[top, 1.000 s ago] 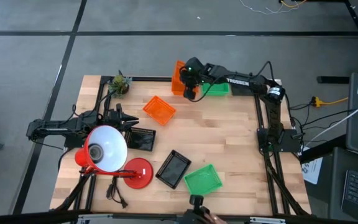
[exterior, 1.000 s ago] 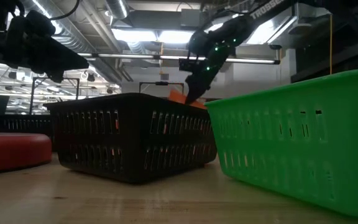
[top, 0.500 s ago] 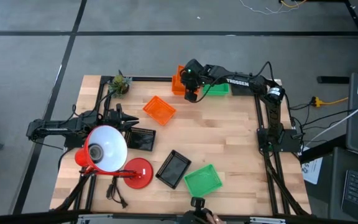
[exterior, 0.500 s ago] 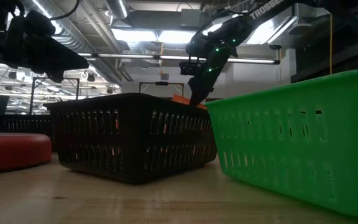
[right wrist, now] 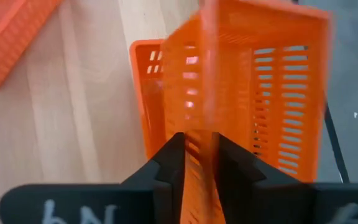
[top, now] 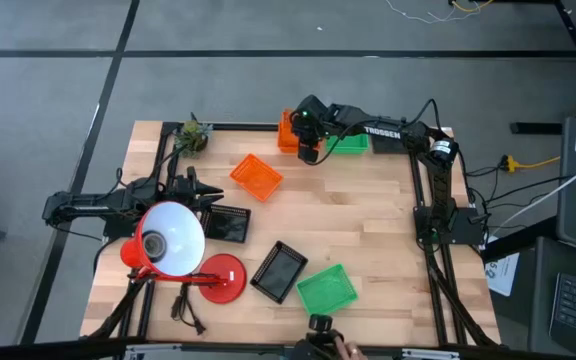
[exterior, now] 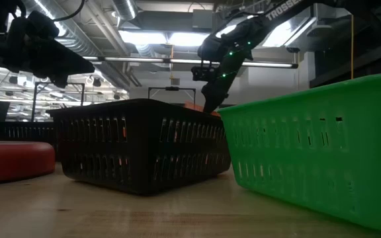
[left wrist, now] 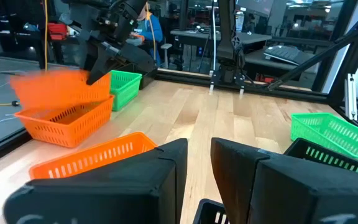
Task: Stack baskets by color
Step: Stack the bottom right orange bin on the top of the orange bin, then stack the bottom orange bin on top of the top stacked orange bins, then stack the right black bin on top of the top black bin
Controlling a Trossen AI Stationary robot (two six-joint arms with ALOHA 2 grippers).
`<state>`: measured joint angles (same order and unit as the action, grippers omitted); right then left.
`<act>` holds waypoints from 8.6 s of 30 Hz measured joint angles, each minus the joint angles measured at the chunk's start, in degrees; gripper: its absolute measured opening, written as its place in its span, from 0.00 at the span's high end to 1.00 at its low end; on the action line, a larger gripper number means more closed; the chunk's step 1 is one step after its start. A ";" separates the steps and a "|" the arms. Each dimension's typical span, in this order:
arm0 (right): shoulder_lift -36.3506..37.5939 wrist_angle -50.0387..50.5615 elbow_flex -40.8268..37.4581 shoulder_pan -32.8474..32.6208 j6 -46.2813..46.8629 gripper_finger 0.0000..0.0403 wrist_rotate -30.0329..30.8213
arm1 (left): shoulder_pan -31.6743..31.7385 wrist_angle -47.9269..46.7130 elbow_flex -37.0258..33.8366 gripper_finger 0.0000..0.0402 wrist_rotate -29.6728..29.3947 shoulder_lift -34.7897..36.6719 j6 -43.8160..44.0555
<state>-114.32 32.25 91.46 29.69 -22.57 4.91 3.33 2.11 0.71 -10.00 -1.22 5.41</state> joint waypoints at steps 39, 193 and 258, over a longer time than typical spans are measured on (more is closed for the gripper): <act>-7.09 -18.89 0.04 -20.88 -2.49 0.69 -10.59 | 0.00 -0.07 0.00 0.84 0.00 0.01 -0.02; -11.54 21.12 18.15 -3.23 -5.66 0.71 10.38 | 0.01 -0.11 0.02 0.84 0.02 0.01 -1.53; 42.33 36.72 -21.79 -25.83 42.91 0.77 3.57 | -0.66 -38.30 51.86 0.92 10.66 -70.85 24.94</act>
<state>-72.00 68.97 69.67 3.86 20.34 8.48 2.67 -36.19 52.57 0.66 -72.07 30.35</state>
